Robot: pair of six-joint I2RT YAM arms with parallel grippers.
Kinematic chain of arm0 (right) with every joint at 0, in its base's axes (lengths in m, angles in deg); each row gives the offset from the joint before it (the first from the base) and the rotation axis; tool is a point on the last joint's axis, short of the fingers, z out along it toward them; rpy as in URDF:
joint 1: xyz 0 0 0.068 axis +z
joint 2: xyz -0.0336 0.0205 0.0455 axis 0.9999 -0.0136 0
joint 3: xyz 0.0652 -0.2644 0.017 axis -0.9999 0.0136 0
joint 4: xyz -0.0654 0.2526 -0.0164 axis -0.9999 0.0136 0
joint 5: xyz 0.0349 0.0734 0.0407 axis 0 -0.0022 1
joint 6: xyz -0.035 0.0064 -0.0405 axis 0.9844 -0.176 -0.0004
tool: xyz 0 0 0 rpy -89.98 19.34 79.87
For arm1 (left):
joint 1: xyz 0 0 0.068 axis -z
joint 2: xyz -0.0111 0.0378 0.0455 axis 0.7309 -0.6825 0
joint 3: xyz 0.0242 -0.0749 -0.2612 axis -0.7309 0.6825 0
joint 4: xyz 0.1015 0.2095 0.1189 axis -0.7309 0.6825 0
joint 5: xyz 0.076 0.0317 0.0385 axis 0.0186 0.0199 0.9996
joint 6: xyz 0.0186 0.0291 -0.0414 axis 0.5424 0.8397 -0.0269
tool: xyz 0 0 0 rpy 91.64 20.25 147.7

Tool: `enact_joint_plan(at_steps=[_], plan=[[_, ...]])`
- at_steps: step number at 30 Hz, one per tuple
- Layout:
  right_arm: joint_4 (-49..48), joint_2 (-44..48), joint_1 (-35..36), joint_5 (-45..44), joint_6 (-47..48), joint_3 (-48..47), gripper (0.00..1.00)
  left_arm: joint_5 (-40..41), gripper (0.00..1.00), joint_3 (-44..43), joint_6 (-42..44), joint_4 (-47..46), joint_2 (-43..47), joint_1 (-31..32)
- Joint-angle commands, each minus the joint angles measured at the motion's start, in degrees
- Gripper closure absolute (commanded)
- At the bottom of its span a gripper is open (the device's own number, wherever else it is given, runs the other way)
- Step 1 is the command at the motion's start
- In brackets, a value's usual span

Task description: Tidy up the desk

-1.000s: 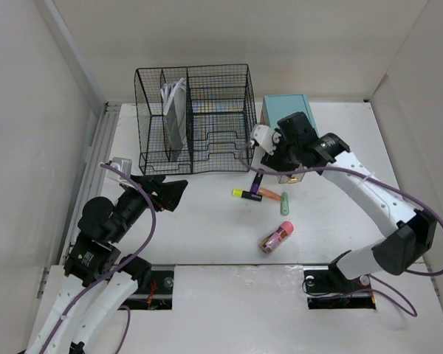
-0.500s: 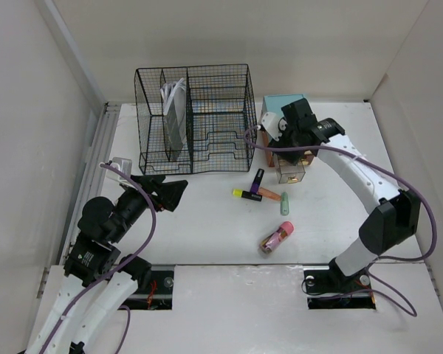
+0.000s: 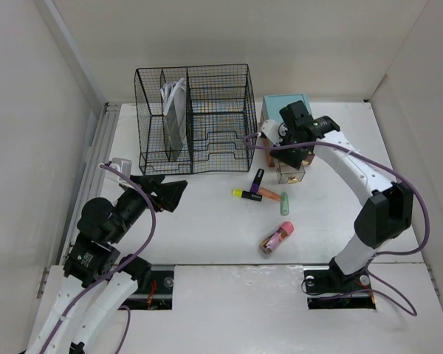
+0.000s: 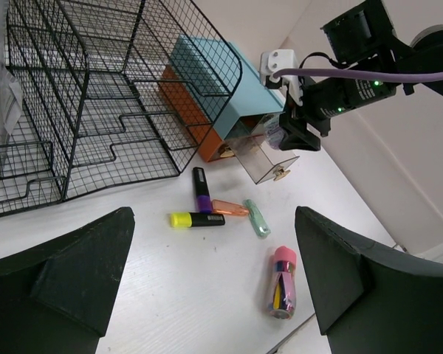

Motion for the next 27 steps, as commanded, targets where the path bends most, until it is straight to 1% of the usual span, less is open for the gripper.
enact_joint_plan(at_steps=[1, 3, 5, 8, 9, 10, 16, 27], plan=[[1.7, -0.7, -0.2, -0.1, 1.3, -3.0, 0.65, -0.3, 0.12, -1.1, 0.8, -2.3, 0.9, 0.3], [2.4, -1.2, -0.2, 0.6, 1.3, -3.0, 0.60, -0.3, 0.12, -1.1, 0.8, -2.3, 0.9, 0.3], [2.9, -1.2, 0.4, 1.1, 1.3, -3.0, 0.59, -0.3, 0.12, -1.1, 0.8, -2.3, 0.9, 0.3], [2.9, -1.8, 0.9, 1.2, 1.3, -3.0, 0.51, -0.3, 0.12, -1.1, 0.8, -2.3, 1.4, 0.3], [2.9, -1.8, 0.9, 1.2, 1.3, -3.0, 0.45, -0.3, 0.12, -1.1, 0.8, -2.3, 1.4, 0.3], [2.9, -1.8, 0.9, 1.2, 1.3, -3.5, 0.45, -0.3, 0.12, -1.1, 0.8, -2.3, 1.4, 0.3], [2.4, -1.2, 1.4, 1.2, 0.8, -4.0, 0.37, -0.3, 0.12, -1.1, 0.8, -1.8, 1.4, 0.3], [1.9, -0.7, 1.9, 2.2, 0.8, -3.5, 0.30, -0.3, 0.12, -1.7, 0.8, -1.8, 1.4, 0.3]])
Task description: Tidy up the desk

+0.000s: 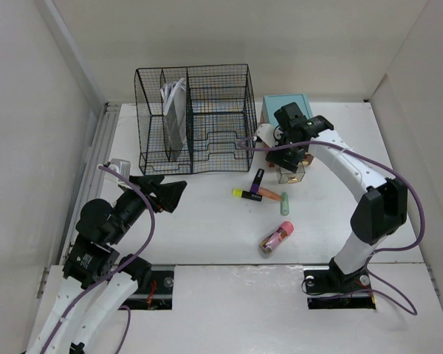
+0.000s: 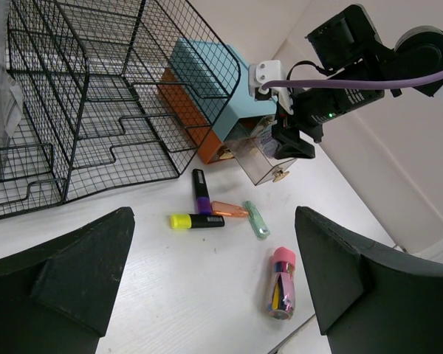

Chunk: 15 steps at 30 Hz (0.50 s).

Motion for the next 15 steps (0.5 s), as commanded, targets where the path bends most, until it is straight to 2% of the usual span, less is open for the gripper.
enact_joint_plan(at_steps=[1, 15], plan=[[-0.9, 1.8, 0.6, 0.7, 0.0, -2.2, 0.30, -0.3, 0.12, -1.7, 0.7, -1.8, 0.7, 0.3], [-2.9, 3.5, 0.6, 1.9, -0.6, -1.2, 0.24, -0.3, 0.12, -2.2, 0.7, -1.8, 0.7, 0.3]])
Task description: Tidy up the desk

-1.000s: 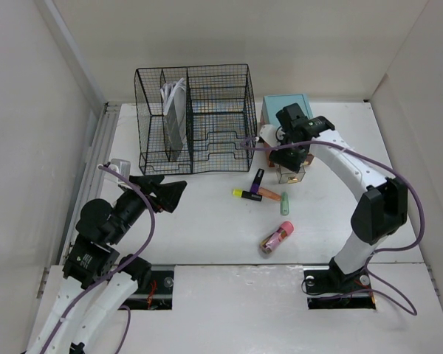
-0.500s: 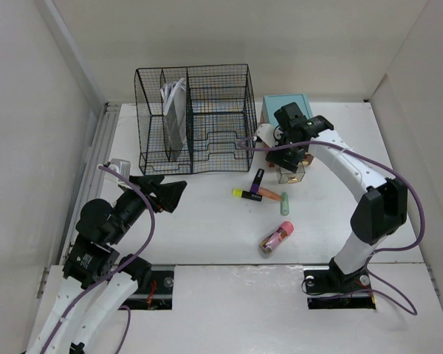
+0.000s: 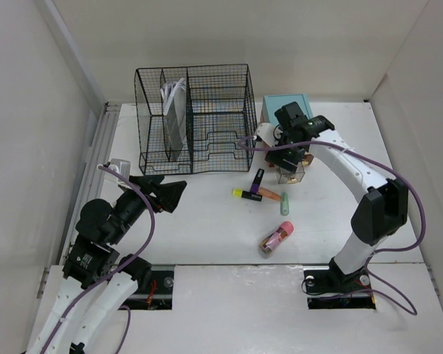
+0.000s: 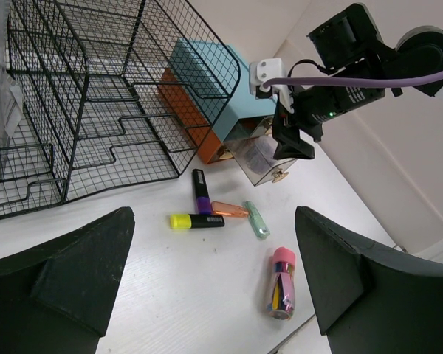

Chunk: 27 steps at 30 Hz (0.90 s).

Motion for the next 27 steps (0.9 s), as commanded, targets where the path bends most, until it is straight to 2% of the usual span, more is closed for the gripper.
enact_joint_plan(at_steps=[1, 2, 3, 5, 6, 7, 8, 12, 13, 16, 18, 21, 23, 27], plan=[[-3.5, 5.1, 0.6, 0.8, -0.6, -1.2, 0.26, -0.3, 0.12, -2.2, 0.7, -1.8, 0.7, 0.3], [-5.3, 6.1, 0.6, 1.5, -1.1, -1.2, 0.29, -0.3, 0.12, -2.2, 0.7, -1.8, 0.7, 0.3], [-6.1, 8.6, 0.6, 2.0, -1.1, -1.2, 0.38, -0.3, 0.12, -2.2, 0.7, -1.8, 0.7, 0.3], [-7.6, 11.4, 0.6, 5.5, -1.7, -0.6, 0.65, -0.3, 0.12, -2.2, 0.7, -1.8, 0.7, 0.3], [-7.7, 12.7, 0.0, 7.9, -1.0, 0.0, 0.89, -0.3, 0.12, -2.2, 0.7, -1.8, 0.1, 0.3], [-7.7, 15.7, 0.0, 10.6, 1.4, 1.5, 0.97, -0.3, 0.12, -2.2, 0.7, -1.8, 0.1, 0.3], [-6.7, 17.1, -0.5, 16.6, 3.0, 2.5, 1.00, -0.3, 0.12, -2.2, 0.7, -1.8, 0.1, 0.3], [3.0, 20.9, -1.1, 30.5, 15.1, 8.8, 1.00, -0.8, 0.12, -2.2, 0.7, -2.3, 0.1, 0.3], [6.9, 20.9, -1.1, 31.5, 17.0, 10.0, 1.00, -0.8, 0.12, -1.5, 0.0, -2.3, 0.1, 0.3], [9.6, 18.9, -1.6, 32.2, 19.7, 14.4, 1.00, -2.7, 0.12, 0.5, -1.7, -4.8, 0.7, 0.3], [8.0, 17.7, -1.7, 31.4, 18.6, 17.8, 1.00, -4.5, 0.15, 2.6, -3.2, -7.9, 0.1, 0.3], [-0.6, 17.6, -1.7, 27.9, 13.4, 22.4, 1.00, -6.8, 0.18, 6.3, -6.5, -13.7, -2.0, 0.3], [-9.4, 17.6, -1.7, 22.5, 9.7, 24.3, 1.00, -7.8, 0.22, 8.2, -8.5, -16.6, -3.4, 0.3], [-18.1, 14.1, -1.7, 15.3, 3.9, 25.5, 1.00, -9.6, 0.25, 10.7, -10.2, -21.0, -7.8, 0.3]])
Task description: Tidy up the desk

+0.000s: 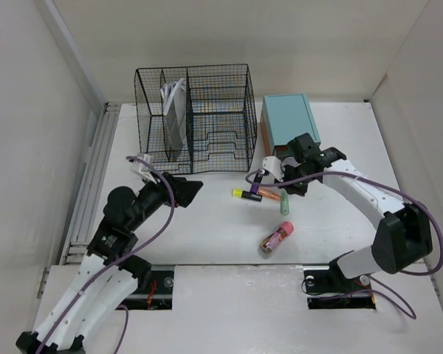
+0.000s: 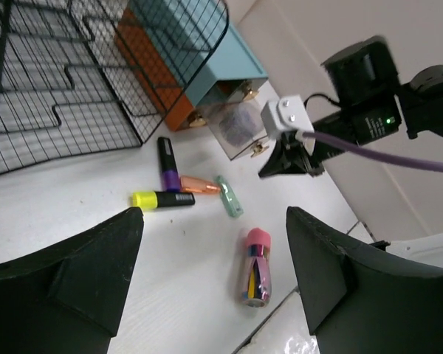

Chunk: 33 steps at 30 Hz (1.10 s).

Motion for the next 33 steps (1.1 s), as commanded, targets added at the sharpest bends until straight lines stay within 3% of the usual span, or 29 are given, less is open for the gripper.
enact_joint_plan(at_steps=[1, 7, 20, 33], plan=[[-14.0, -2.1, -0.3, -6.8, -6.3, -0.6, 1.00, -2.9, 0.25, 1.0, -3.4, -8.7, -3.1, 0.3], [-24.2, -9.1, 0.2, -15.6, -11.2, -3.1, 1.00, -1.4, 0.25, 3.1, -6.0, -12.4, -4.4, 0.9], [-27.9, -19.4, 0.2, -25.1, -15.1, -12.5, 1.00, 1.4, 0.25, 3.1, -5.5, -16.0, -8.7, 4.5], [-31.9, -16.7, 0.2, -27.6, -14.1, -9.8, 1.00, 2.0, 0.25, 3.1, -5.0, -16.6, -10.4, 6.1]])
